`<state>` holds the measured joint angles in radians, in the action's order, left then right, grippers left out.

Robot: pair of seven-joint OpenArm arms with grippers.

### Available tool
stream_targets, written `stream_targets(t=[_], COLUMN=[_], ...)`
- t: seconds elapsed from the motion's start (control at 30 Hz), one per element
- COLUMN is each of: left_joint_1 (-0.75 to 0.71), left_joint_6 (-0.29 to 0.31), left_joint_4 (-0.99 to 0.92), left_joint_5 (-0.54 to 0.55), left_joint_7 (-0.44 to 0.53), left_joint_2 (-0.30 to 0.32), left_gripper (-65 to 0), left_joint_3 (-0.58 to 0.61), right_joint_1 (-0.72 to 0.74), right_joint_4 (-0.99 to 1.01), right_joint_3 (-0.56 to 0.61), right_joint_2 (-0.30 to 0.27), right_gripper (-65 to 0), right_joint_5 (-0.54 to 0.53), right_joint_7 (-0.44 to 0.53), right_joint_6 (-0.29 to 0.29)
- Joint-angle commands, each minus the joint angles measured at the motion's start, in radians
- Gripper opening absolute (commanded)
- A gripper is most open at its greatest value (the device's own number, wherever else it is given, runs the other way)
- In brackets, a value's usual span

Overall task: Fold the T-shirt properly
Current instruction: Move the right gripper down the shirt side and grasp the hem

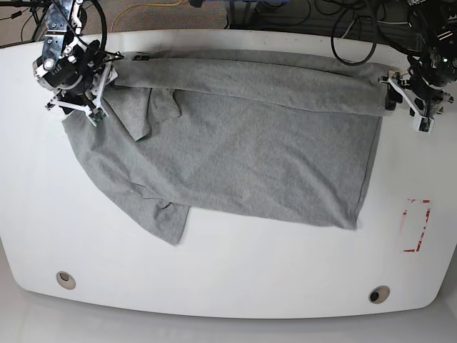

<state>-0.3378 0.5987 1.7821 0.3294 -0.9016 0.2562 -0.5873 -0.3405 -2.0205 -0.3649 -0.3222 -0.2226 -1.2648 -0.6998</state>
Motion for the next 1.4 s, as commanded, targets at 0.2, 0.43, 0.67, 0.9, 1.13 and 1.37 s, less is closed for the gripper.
stream_targets(t=[0.2,0.43,0.67,0.9,1.13,1.37], left_joint_1=[0.024,0.069,0.078,0.078,0.078,0.078], left_joint_6=[-0.003,-0.003,-0.003,-0.003,-0.003,-0.003], left_joint_4=[0.081,0.088,0.089,0.106,0.106,0.104], left_joint_5=[0.007,0.007,0.007,0.007,0.007,0.007], left_joint_7=[-0.027,-0.08,-0.083,-0.083,-0.083,-0.081], left_joint_2=[0.015,0.016,0.019,0.019,0.019,0.019], left_gripper=[-28.5,-28.5,-28.5,-28.5,-28.5,-28.5], left_joint_3=[-0.004,-0.006,-0.006,-0.006,-0.006,-0.006], right_joint_1=[0.117,0.205,0.268,0.291,0.291,0.289], right_joint_4=[-0.012,0.001,0.094,0.174,0.241,0.304], right_joint_3=[-0.007,-0.006,-0.001,-0.001,-0.006,-0.004], right_joint_2=[0.107,0.228,0.268,0.234,0.214,0.212], right_gripper=[-22.8,-22.7,-23.1,-23.3,-25.5,-47.6], right_joint_5=[0.007,0.015,0.018,0.019,0.019,0.019], right_joint_7=[0.006,0.006,0.014,0.052,0.076,0.126], right_joint_6=[0.002,0.002,0.002,0.002,0.002,0.002])
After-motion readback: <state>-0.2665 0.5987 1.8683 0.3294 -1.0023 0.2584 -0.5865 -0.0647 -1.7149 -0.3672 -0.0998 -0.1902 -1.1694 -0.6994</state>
